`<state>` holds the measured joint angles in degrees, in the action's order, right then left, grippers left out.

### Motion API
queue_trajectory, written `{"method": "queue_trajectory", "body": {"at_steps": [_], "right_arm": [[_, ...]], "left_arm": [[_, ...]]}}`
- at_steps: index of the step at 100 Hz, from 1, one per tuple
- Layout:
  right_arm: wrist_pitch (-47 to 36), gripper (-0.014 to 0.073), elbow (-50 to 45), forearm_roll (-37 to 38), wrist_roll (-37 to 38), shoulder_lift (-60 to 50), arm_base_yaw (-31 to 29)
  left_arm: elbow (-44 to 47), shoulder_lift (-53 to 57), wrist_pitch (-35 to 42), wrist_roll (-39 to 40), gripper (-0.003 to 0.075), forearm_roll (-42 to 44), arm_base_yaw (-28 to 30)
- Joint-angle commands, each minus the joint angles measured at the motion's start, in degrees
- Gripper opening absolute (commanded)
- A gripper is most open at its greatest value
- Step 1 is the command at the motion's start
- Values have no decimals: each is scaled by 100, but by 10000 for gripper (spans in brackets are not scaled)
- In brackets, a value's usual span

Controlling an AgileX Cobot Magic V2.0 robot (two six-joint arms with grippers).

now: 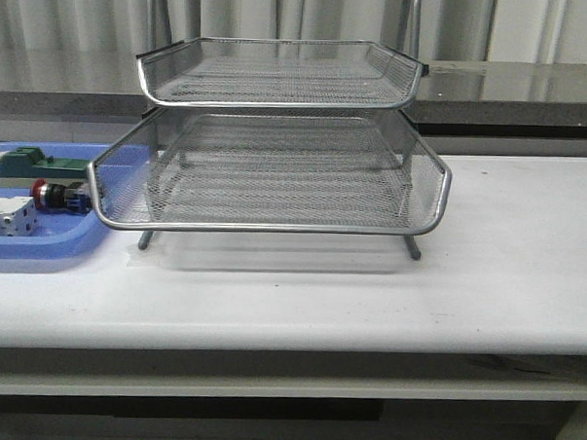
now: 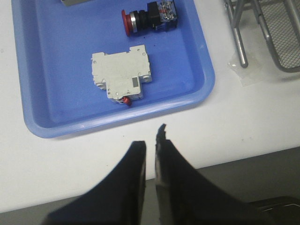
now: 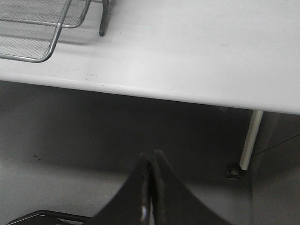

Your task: Place button on rack with both arms

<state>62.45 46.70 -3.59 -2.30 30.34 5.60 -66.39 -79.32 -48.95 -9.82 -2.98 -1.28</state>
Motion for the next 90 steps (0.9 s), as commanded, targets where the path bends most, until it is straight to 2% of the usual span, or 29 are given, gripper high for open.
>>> {"method": "queue_trajectory", "body": {"at_steps": [1, 10, 15, 20, 38, 60, 75, 90], "right_arm": [[-288, -67, 137, 63, 0, 27, -22], [-288, -67, 137, 63, 0, 27, -22], [-288, -67, 137, 63, 0, 27, -22], [-288, -67, 137, 63, 0, 27, -22], [-288, -67, 137, 63, 0, 27, -22], [-288, -67, 137, 63, 0, 27, -22], [-288, -67, 137, 63, 0, 27, -22], [-288, -67, 137, 63, 0, 27, -22]], "left_arm": [[-216, 145, 199, -203, 251, 1, -14], [-216, 145, 220, -374, 469, 93, -14], [-216, 145, 277, -374, 552, 145, -14], [-216, 145, 334, -374, 591, 163, -14], [-216, 145, 561, -374, 559, 91, -14], [-364, 14, 1423, -572, 549, 182, -14], [-1054, -631, 1196, -1250, 549, 167, -14], [-2010, -1515, 652, -2005, 549, 84, -14]]}}
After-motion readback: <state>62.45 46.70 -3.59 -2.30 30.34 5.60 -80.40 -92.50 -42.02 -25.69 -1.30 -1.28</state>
